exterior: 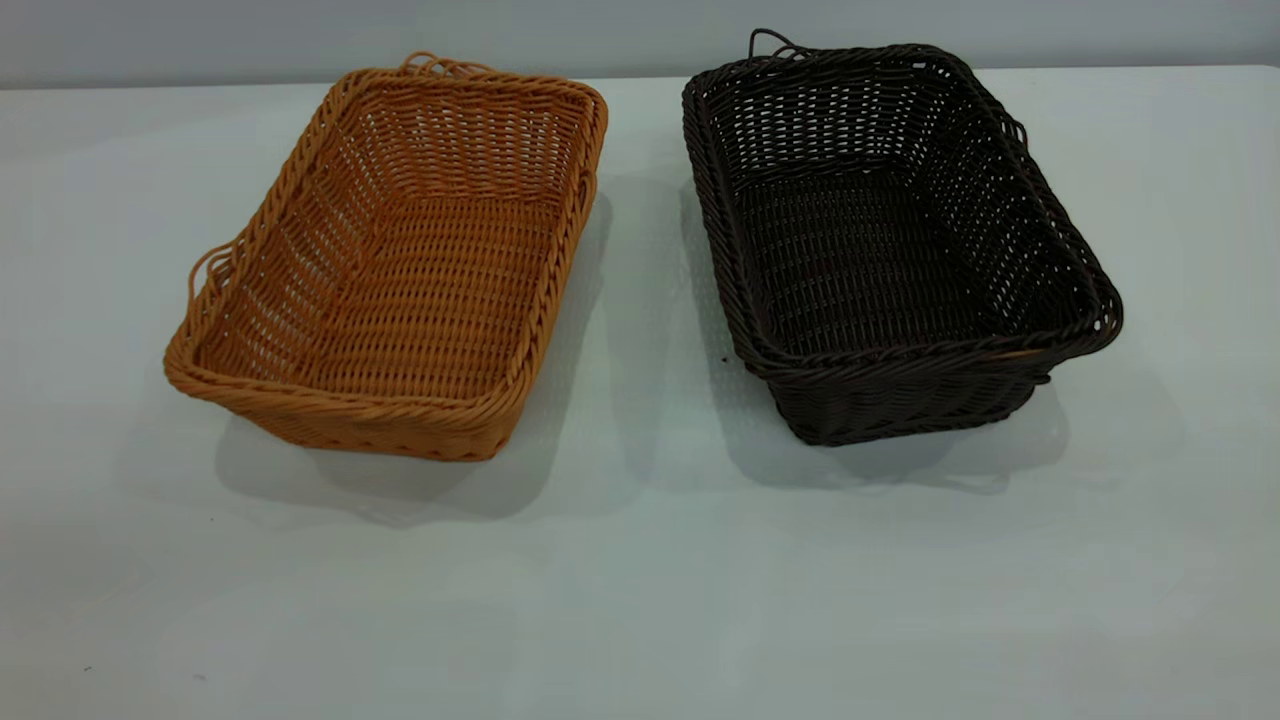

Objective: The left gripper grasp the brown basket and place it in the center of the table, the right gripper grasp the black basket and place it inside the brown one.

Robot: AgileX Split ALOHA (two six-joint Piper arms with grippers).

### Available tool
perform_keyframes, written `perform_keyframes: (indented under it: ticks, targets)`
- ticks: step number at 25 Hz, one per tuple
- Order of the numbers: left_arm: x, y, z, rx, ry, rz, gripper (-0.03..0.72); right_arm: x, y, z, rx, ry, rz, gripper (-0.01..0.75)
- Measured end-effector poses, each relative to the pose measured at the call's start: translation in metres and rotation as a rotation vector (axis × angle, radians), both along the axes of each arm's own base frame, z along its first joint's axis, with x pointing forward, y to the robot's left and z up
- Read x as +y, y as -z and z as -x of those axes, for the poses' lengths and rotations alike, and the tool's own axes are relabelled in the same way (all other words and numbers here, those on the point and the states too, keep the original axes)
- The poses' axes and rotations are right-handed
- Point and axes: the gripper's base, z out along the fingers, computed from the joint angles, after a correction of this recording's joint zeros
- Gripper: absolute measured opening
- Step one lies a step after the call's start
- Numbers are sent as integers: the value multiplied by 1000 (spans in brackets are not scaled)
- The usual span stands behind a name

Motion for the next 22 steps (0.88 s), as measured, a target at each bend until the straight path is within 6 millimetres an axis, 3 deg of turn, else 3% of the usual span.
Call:
perform_keyframes:
  ticks: [4,9,14,18,22]
  targets:
    - [0,-1,0,1,-12,19,466,2,-2,-1,7,-11,-20,521]
    - [0,-42,-12,12,-23,30,466,11,-25,-24,74,-81,-68,542]
    - [3,-66,-62,92,-21,-37,473,27,-24,-73,234,-189,-145,598]
    - [2,-61,-112,162,0,-69,495,47,-12,-117,373,-333,-267,605]
    - [1,-51,-159,152,12,-72,498,63,18,-162,557,-382,-416,605]
